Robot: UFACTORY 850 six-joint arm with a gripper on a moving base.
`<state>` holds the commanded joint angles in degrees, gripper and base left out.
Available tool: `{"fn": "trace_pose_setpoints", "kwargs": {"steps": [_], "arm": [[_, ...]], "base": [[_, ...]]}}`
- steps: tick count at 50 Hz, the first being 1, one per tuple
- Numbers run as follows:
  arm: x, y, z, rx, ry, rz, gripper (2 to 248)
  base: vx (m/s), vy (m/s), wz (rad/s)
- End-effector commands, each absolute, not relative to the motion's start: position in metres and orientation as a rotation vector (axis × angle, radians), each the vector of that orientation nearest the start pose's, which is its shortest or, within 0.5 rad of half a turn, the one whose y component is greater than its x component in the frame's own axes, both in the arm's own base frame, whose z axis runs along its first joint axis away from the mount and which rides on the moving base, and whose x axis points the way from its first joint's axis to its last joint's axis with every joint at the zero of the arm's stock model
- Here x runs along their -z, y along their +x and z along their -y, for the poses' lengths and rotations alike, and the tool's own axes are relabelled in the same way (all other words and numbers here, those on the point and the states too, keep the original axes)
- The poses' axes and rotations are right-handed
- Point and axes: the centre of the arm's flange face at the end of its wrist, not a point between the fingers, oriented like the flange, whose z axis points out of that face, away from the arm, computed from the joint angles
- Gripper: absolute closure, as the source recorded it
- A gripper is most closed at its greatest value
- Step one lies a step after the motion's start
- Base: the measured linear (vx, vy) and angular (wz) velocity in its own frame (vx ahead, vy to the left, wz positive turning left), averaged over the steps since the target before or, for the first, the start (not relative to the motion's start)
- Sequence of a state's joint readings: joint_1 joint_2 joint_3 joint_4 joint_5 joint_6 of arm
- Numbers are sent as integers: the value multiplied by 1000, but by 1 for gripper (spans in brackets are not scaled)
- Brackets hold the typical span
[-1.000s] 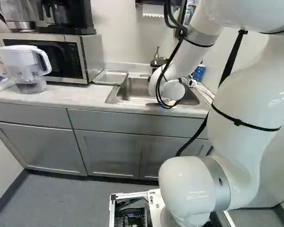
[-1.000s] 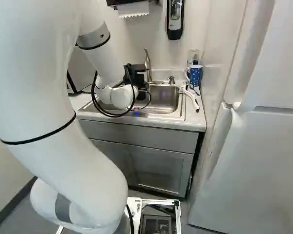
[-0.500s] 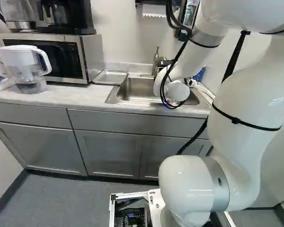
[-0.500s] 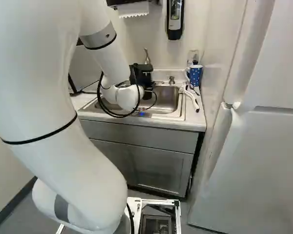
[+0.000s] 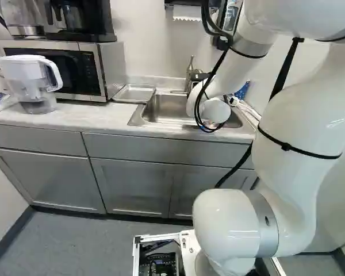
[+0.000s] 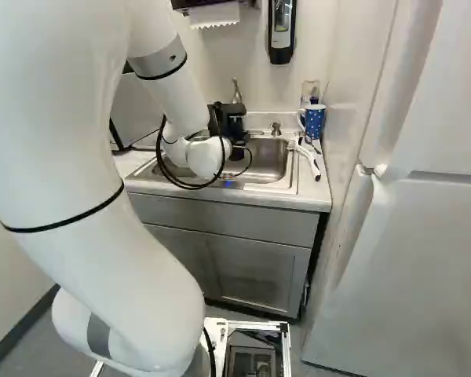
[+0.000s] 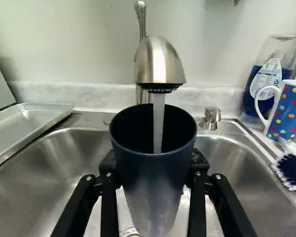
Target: Rinse the cup and place it in the tray
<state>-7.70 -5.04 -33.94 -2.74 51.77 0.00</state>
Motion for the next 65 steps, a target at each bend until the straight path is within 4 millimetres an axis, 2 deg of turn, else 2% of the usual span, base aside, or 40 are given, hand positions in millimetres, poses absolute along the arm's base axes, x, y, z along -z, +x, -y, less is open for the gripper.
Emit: {"fn": "trace_pose_setpoints", "kwargs": {"steps": [65], "arm": [[-437, 456, 58, 2081, -2455, -89, 125]], "base": [[0, 0, 0]]}}
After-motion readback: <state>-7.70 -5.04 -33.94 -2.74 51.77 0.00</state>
